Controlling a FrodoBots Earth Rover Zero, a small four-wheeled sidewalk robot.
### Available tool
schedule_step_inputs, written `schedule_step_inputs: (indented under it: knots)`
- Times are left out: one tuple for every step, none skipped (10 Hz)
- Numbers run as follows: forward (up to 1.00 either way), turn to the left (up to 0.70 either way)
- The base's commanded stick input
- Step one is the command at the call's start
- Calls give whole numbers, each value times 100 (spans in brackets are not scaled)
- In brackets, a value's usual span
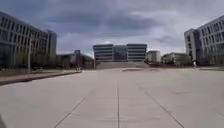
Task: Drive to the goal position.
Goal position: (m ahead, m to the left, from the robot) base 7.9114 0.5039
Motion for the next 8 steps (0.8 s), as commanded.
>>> schedule_step_inputs:
  knots:
    - [70,-8]
    - [70,0]
    - [70,0]
    - [70,0]
    - [70,0]
    - [70,0]
    - [70,-2]
    - [70,-2]
